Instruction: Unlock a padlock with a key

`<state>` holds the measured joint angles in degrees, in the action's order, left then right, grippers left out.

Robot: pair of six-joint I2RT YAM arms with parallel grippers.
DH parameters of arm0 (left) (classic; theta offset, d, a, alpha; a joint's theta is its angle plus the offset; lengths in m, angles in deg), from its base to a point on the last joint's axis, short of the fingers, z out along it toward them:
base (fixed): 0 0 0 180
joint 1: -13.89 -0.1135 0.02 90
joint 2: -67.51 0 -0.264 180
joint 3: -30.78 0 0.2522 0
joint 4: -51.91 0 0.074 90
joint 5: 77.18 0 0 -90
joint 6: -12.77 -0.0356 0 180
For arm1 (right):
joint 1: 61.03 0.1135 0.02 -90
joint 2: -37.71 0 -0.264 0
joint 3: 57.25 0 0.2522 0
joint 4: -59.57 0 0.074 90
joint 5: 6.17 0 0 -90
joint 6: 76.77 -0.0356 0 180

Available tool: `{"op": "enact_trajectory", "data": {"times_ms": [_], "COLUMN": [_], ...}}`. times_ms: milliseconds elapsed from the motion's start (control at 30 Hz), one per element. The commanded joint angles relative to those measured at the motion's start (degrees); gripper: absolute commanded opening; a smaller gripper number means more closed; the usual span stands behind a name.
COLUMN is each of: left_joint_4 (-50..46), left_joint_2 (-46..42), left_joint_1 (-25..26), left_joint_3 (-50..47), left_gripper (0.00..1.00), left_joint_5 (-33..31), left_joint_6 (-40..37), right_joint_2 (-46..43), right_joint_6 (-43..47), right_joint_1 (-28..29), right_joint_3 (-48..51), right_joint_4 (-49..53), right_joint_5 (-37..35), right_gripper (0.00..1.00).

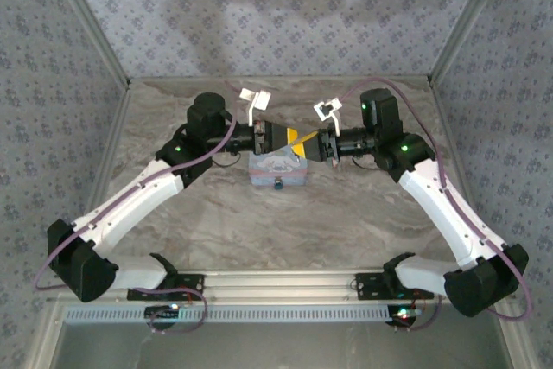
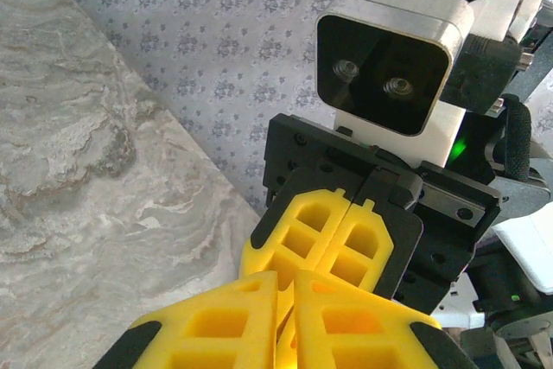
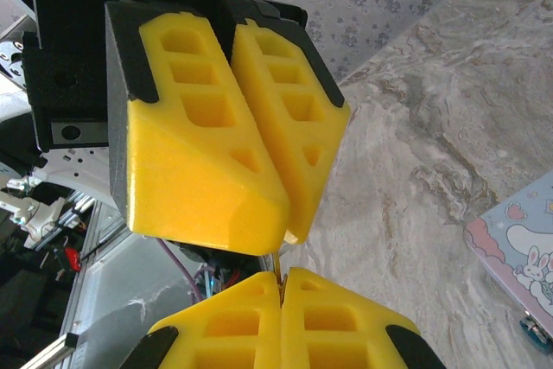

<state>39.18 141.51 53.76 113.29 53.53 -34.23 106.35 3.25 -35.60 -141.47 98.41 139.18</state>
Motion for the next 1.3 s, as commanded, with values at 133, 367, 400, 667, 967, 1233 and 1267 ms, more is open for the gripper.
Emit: {"op": "enact_trajectory", "data": {"times_ms": [133, 367, 400, 667, 967, 1233, 1267], "left_joint_4": [-1.6, -1.6, -1.8, -3.4, -6.2, -2.5, -1.9], "left_joint_2": [0.1, 0.2, 0.2, -0.2, -0.6, -1.0, -1.0], "left_joint_1": [0.6, 0.6, 0.6, 0.8, 0.7, 0.7, 0.6], "left_joint_3": [0.8, 0.7, 0.9, 1.1, 2.5, 1.8, 1.8], "left_gripper": [0.2, 0.03, 0.0, 0.0, 0.0, 0.0, 0.0], "left_joint_5": [0.1, -0.2, -0.3, -3.0, -6.7, -7.4, -7.3], "left_joint_6": [-1.5, -1.6, -1.7, -2.9, -5.1, -3.9, -3.6], "right_joint_2": [-0.9, -1.3, -1.4, -2.5, -7.3, -8.5, -8.5], "right_joint_6": [0.1, -1.0, -1.3, -1.2, -5.3, -10.6, -11.4], "right_joint_1": [-0.4, -1.0, -1.1, -1.8, -7.3, -4.1, -2.9], "right_joint_3": [-1.5, -0.8, -0.5, 0.1, 5.3, 9.6, 10.3], "right_joint_4": [-0.7, -2.2, -2.6, -2.4, -7.0, -15.4, -17.2], "right_joint_5": [0.6, 0.9, 0.9, 0.9, 1.5, -4.2, -5.2], "right_gripper": [0.01, 0.01, 0.01, 0.22, 0.48, 0.48, 0.48]}}
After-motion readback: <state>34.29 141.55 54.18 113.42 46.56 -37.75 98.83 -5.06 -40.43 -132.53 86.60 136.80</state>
